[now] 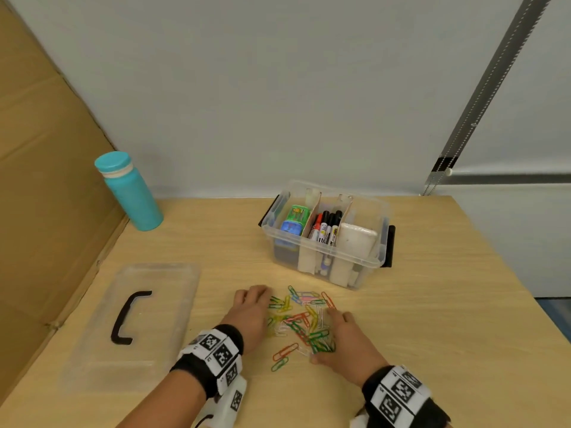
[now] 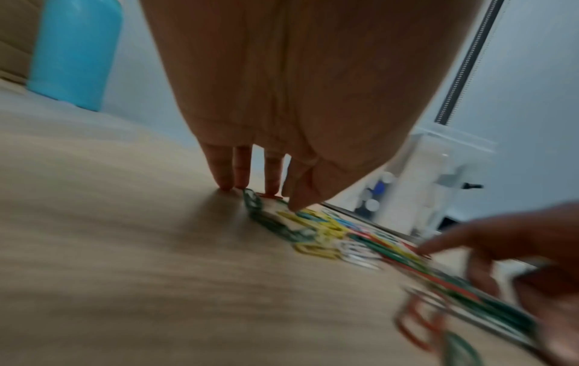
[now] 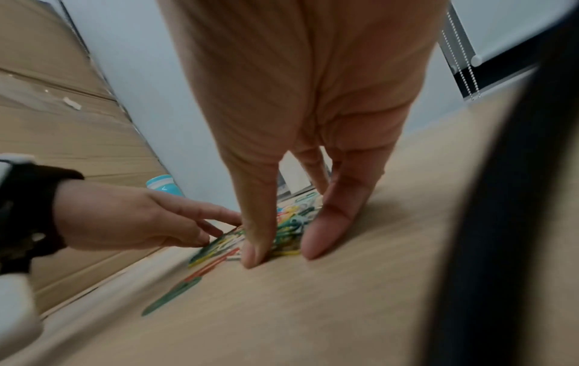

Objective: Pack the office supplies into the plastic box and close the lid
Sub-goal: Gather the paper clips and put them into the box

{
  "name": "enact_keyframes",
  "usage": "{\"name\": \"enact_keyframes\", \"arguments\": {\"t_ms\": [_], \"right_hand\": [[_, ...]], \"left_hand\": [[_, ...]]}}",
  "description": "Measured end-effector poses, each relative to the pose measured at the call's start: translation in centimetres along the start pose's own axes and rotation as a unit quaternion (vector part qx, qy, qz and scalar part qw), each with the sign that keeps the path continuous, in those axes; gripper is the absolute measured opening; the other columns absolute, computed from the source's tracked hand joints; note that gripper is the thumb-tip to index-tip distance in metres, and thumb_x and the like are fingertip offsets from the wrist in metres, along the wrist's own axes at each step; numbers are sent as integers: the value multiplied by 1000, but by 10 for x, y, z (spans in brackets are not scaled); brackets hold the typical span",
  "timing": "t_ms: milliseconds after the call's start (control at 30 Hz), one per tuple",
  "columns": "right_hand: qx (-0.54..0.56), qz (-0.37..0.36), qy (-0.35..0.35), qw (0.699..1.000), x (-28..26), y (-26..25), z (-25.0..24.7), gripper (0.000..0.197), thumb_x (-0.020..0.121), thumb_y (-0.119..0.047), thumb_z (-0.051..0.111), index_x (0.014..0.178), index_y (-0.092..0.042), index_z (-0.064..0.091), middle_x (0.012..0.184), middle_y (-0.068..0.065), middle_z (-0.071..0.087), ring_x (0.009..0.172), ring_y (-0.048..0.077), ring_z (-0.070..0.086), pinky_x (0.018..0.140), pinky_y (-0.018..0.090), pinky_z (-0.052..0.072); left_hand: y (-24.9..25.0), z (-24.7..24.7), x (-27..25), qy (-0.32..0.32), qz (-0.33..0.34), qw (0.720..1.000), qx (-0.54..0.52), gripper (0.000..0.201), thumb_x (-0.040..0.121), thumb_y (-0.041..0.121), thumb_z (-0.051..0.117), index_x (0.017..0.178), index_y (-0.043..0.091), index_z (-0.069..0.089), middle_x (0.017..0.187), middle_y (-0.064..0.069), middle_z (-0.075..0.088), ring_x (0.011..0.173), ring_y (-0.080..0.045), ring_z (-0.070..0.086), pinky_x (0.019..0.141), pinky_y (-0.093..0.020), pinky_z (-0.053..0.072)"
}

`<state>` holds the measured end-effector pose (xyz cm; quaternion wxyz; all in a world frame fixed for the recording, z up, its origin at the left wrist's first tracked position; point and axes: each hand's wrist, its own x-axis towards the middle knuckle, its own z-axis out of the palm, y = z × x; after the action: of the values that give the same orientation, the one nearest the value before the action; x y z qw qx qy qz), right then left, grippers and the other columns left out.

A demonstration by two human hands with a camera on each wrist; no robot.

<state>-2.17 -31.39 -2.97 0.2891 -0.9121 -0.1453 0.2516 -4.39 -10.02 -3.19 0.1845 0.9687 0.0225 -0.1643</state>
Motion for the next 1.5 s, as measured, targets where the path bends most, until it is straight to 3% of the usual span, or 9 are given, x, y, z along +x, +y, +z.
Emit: {"name": "enact_keyframes", "arguments": {"t_ms": [133, 300, 500, 667, 867, 1067, 1167, 1267, 1500], "right_hand": [[-2, -11, 28, 1000, 14, -8, -4, 99, 65, -35, 83, 142, -19, 24, 126, 0, 30, 111, 18, 50, 98, 26, 44], [-122, 10, -3, 992, 26, -10, -9, 132, 46, -56, 85, 147, -29, 5, 134, 3, 18, 124, 26, 33, 104, 41, 41], [-133, -54, 10, 990, 36, -21, 5, 60, 72, -42, 75, 122, -31, 44, 109, -4, 26, 106, 20, 37, 95, 30, 41], [-126, -75, 62, 987, 34, -16, 13, 18, 89, -26, 57, 105, -22, 50, 102, -3, 35, 87, 19, 46, 79, 27, 43], [-139, -93, 100, 981, 33, -12, 9, 20, 94, -21, 51, 112, -20, 57, 108, 2, 52, 94, 23, 58, 76, 29, 45], [10, -57, 104, 993, 32, 4, -3, 13, 87, -12, 63, 95, -21, 68, 85, -7, 60, 85, 13, 60, 71, 7, 42], [162, -20, 84, 983, 26, 4, -15, 24, 84, 1, 65, 77, -22, 65, 77, -4, 58, 73, 14, 62, 64, 21, 57], [246, -3, 77, 966, 18, 1, -31, 17, 82, 4, 66, 81, -13, 67, 80, 5, 56, 67, 12, 62, 62, 22, 58], [343, -57, 107, 931, -7, -30, -97, 12, 81, 4, 65, 89, -4, 67, 88, 17, 63, 74, 20, 66, 63, 19, 57]], "left_hand": [[6, 9, -11, 10, 57, 997, -52, 64, 93, 23, 46, 149, 20, 17, 150, 3, 22, 132, -18, 21, 114, -26, 22], [5, 7, -15, 5, 10, 1000, 22, 115, 60, 65, 70, 148, 20, 12, 141, 3, 24, 128, -18, 23, 110, -32, 30], [16, 6, -1, 29, 16, 999, 4, 65, 77, 37, 70, 133, 22, 42, 127, 2, 39, 117, -17, 38, 101, -33, 39], [17, 1, 2, 35, 18, 999, 3, 32, 87, 25, 61, 118, 20, 56, 117, -2, 53, 106, -20, 55, 92, -32, 46], [15, -6, 4, 26, 16, 999, 10, 25, 89, 26, 58, 113, 18, 63, 110, -5, 60, 101, -23, 57, 85, -28, 45], [5, -12, -5, 59, 5, 996, -73, 19, 87, 28, 62, 103, 23, 70, 93, 4, 65, 82, -10, 56, 74, -20, 41], [0, -17, -10, 82, 1, 988, -127, 17, 85, 26, 66, 100, 22, 73, 85, 10, 65, 80, -6, 58, 76, -17, 45], [-4, -21, -12, 113, 2, 979, -170, 16, 81, 26, 71, 97, 25, 74, 72, 23, 57, 68, 5, 53, 63, -4, 38], [-9, -32, -18, 144, -1, 966, -217, 17, 79, 24, 74, 96, 24, 74, 74, 18, 62, 70, 0, 58, 66, -8, 43]]}}
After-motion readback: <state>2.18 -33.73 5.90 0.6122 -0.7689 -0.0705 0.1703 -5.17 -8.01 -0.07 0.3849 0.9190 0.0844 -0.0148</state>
